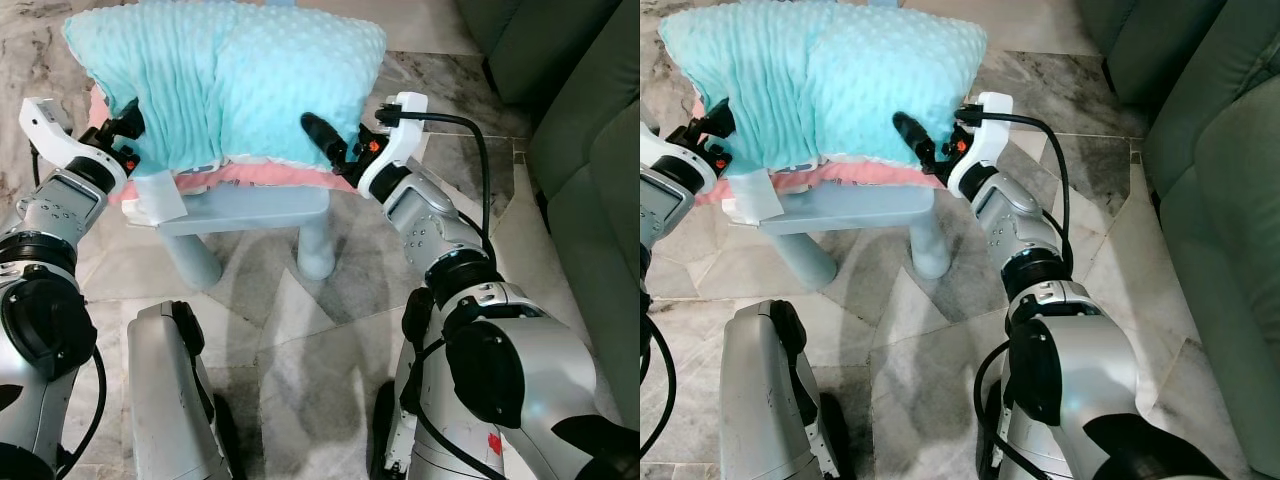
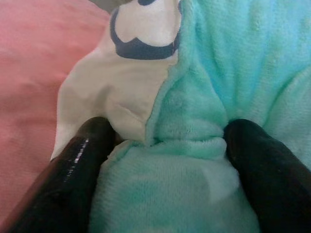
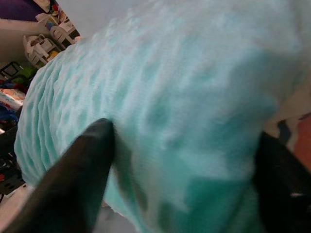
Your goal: Move the pillow to the sofa
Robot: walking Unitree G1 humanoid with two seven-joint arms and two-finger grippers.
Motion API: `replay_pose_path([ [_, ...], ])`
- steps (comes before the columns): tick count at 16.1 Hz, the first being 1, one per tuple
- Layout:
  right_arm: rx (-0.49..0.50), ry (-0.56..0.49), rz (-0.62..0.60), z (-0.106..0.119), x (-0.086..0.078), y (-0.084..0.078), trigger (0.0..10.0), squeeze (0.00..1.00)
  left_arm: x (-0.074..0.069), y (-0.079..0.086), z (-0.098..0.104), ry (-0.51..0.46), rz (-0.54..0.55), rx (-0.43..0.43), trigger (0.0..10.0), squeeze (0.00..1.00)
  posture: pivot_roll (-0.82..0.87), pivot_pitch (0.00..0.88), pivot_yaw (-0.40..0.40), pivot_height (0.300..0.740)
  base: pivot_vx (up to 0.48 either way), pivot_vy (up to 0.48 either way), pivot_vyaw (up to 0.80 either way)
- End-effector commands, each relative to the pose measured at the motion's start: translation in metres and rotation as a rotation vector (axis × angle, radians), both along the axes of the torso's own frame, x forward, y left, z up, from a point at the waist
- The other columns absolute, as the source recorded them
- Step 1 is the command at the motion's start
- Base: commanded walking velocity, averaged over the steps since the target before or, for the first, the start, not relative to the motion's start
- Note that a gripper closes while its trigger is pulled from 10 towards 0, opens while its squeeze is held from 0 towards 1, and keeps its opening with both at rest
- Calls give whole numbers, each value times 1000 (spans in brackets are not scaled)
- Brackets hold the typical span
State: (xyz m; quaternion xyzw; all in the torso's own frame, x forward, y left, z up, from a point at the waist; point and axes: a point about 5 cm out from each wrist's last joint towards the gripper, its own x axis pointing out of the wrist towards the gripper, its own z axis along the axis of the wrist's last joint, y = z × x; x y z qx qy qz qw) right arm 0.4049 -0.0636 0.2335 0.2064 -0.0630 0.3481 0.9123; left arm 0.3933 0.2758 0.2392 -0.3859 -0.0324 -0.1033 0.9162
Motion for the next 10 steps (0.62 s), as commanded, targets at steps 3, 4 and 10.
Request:
replay_pose_path([
  [3,14,18,26,-4,-1,2,0,0,-3,-2,-8,8,-64,12,0,0,-89,357,-20,390,0,0,0],
  [4,15,20,25,-4,-1,1,0,0,-3,-2,-7,0,-74,13,0,0,-88,357,-20,390,0,0,0],
  [10,9,22,23,-7,-1,1,0,0,-4,-7,-6,-29,-145,17,0,0,-88,361,-19,390,0,0,0],
])
